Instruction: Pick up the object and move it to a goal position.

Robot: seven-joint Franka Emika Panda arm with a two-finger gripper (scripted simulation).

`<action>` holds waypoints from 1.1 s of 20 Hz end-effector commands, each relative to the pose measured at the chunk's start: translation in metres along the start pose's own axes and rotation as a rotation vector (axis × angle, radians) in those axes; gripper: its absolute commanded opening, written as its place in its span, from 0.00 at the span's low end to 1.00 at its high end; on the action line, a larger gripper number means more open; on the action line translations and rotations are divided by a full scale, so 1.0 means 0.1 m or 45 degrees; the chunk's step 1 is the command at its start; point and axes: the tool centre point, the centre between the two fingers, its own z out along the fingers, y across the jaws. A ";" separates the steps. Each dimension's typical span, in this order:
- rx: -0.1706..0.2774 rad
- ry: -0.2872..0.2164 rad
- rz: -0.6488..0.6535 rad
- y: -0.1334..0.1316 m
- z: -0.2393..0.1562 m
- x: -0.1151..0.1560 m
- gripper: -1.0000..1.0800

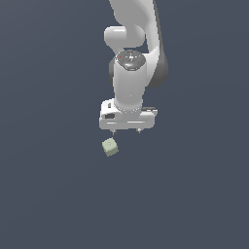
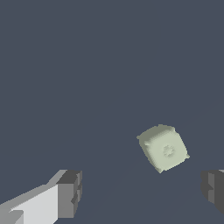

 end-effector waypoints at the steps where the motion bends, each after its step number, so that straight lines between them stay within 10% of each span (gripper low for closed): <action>1: 0.000 0.000 0.000 0.00 0.00 0.00 0.96; 22: -0.018 0.031 -0.033 0.26 -0.11 0.00 0.96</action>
